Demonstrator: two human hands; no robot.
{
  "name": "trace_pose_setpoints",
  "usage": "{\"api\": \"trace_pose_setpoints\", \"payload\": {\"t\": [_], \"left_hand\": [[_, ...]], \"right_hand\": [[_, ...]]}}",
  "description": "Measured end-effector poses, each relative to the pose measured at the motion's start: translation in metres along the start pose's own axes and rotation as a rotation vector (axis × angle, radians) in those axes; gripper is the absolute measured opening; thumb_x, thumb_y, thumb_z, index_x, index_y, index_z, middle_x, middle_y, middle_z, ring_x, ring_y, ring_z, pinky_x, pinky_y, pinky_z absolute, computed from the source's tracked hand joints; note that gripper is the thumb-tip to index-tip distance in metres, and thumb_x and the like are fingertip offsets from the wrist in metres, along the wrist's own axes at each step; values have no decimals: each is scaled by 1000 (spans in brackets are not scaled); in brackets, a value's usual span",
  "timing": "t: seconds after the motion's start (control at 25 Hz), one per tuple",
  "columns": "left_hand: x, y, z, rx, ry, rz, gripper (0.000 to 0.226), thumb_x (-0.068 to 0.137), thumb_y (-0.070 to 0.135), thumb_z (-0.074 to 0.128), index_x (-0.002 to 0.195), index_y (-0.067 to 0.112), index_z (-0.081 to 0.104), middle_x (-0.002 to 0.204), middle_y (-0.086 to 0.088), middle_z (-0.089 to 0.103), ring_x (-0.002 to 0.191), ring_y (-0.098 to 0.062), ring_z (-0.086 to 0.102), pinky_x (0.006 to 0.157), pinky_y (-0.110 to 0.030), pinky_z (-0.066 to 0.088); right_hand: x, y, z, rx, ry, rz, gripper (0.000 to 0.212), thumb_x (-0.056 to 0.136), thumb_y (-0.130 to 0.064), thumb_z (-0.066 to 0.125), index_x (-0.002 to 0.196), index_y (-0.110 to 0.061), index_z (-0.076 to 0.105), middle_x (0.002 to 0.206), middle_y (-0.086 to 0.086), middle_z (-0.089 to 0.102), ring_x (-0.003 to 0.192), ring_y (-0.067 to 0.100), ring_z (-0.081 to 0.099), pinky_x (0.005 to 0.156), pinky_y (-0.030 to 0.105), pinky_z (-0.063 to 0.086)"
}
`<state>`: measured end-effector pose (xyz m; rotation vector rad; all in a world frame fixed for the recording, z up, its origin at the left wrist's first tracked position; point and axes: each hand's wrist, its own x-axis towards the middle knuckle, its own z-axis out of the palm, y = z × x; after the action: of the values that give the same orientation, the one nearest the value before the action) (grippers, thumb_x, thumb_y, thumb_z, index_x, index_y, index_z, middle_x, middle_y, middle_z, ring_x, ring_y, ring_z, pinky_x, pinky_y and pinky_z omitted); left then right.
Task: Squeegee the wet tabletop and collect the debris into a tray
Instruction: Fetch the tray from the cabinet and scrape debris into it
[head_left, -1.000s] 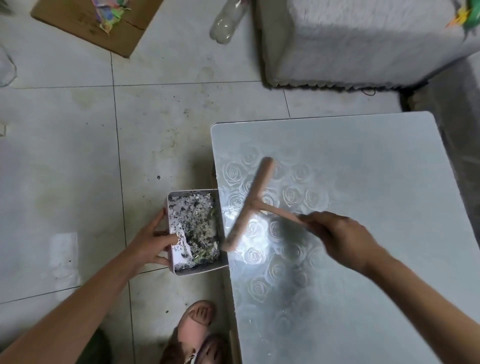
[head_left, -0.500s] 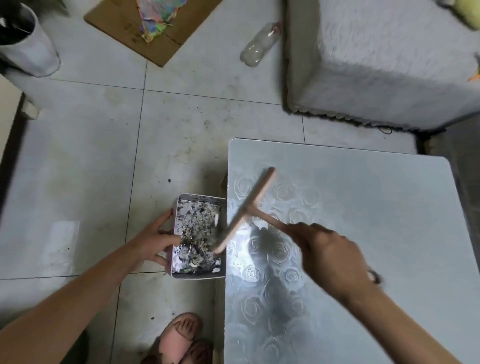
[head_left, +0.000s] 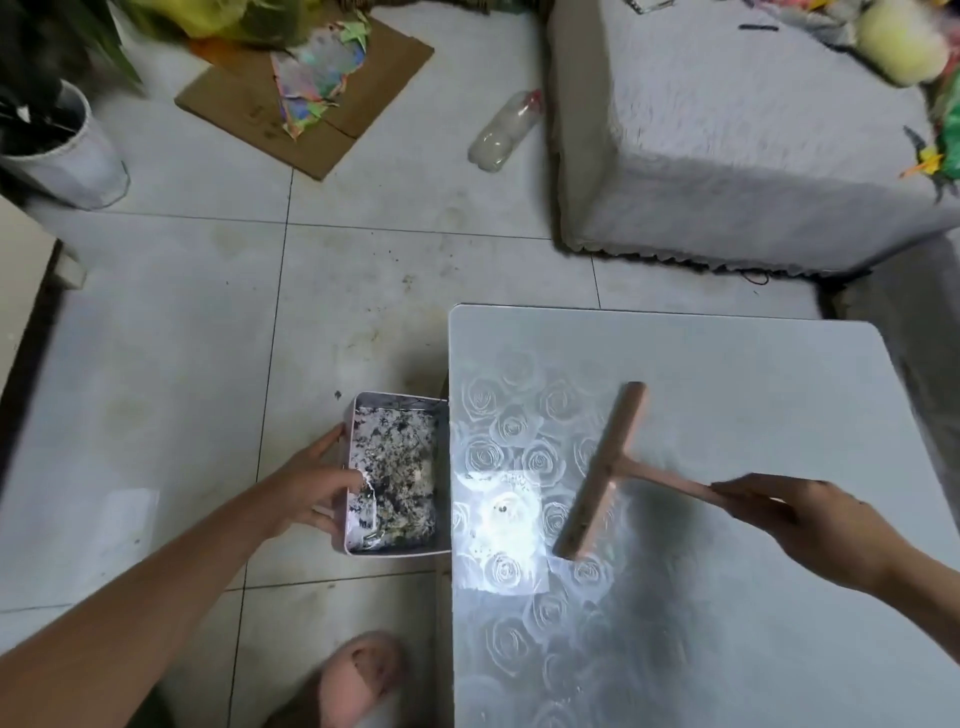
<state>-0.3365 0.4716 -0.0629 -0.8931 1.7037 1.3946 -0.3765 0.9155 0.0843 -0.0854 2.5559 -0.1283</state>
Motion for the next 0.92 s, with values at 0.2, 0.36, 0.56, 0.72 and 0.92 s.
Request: {"api": "trace_pose_setpoints", "payload": {"t": [0.2,0.36,0.56,0.72,0.92], "left_hand": [[26,19,-16,-11,-12,23,91,79,-1,69,148,39,25,95,-9,69,73,-25,69,52,-33,57],[43,36,-27,9,-44,25,95,73,3,74,146,41,27,92,-2,71,70,-19,71,55,-33,57],[59,65,-43,49,-54,35,87,81,-1,66,146,41,27,93,-1,71,64,-17,72,52,-33,57],[62,68,-43,73,-30,34,86,82,-2,64,146,41,28,95,-2,68,69,-18,69,50,-32,56],[58,71,-44,86,-41,24,88,83,-2,64,148,40,23,98,-1,67,81,-22,69,54,-35,58]], "right_hand": [[70,-97,34,145,-56,-308,28,97,-26,50,118,-42,58,112,-18,65,100,11,60,84,34,49],[88,-78,-9,155,36,-293,28,93,-32,58,115,-49,59,105,-28,64,97,4,62,82,32,50],[115,-52,-47,34,-72,-81,28,94,-40,52,119,-50,57,112,-26,63,100,6,59,87,31,47],[150,-139,-26,7,-16,-239,35,98,-37,46,129,-53,47,126,-14,59,116,16,55,87,32,47],[95,-124,-31,143,88,-257,32,97,-42,44,123,-60,47,88,-23,56,89,7,59,68,29,46]]}}
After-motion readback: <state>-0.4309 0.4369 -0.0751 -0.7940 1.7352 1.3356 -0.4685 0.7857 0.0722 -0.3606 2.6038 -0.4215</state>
